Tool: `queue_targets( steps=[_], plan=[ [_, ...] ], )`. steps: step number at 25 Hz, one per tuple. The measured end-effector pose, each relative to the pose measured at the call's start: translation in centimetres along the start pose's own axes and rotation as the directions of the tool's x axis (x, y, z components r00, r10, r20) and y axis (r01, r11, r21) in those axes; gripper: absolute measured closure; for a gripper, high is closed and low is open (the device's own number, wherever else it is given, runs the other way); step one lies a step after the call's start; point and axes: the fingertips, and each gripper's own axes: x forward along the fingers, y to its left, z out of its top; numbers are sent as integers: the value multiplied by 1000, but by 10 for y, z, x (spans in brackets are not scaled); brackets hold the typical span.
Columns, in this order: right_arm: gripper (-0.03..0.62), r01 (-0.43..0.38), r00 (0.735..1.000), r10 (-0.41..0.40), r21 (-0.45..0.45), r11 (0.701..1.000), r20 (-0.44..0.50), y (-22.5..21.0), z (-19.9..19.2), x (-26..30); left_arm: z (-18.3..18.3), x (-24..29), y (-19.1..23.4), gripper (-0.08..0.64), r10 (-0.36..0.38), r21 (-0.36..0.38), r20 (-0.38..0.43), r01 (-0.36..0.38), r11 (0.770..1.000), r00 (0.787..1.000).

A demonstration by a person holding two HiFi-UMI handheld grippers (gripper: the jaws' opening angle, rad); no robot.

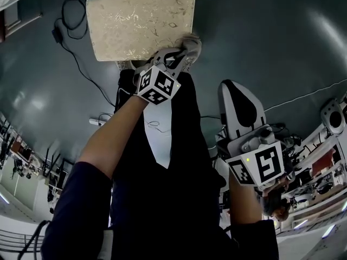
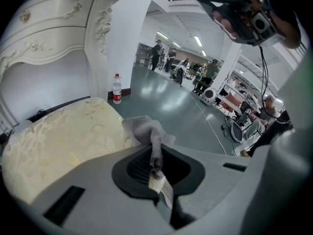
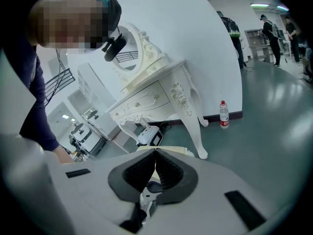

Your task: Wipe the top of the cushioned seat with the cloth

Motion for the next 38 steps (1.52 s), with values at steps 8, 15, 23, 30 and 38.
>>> queue_targets(
  steps=[8,15,23,30,38],
  plan=[
    [566,-10,1000,10,-40,999,11,15,11,4,15,-24,6,532,0,-11,51,0,1000,999],
    [566,-48,998,52,-112,993,31,68,42,18,39,-102,37,532,53,-81,172,-39,996,984],
    [566,-92,990,115,-238,967,85,152,115,23,98,-239,91,532,176,-134,357,-136,982,917],
    [566,-100,980,148,-318,943,129,215,170,5,172,-357,103,532,258,-157,515,-206,966,818],
    [566,-79,970,162,-398,914,180,264,212,-26,227,-463,80,532,270,-122,625,-250,961,733]
  ],
)
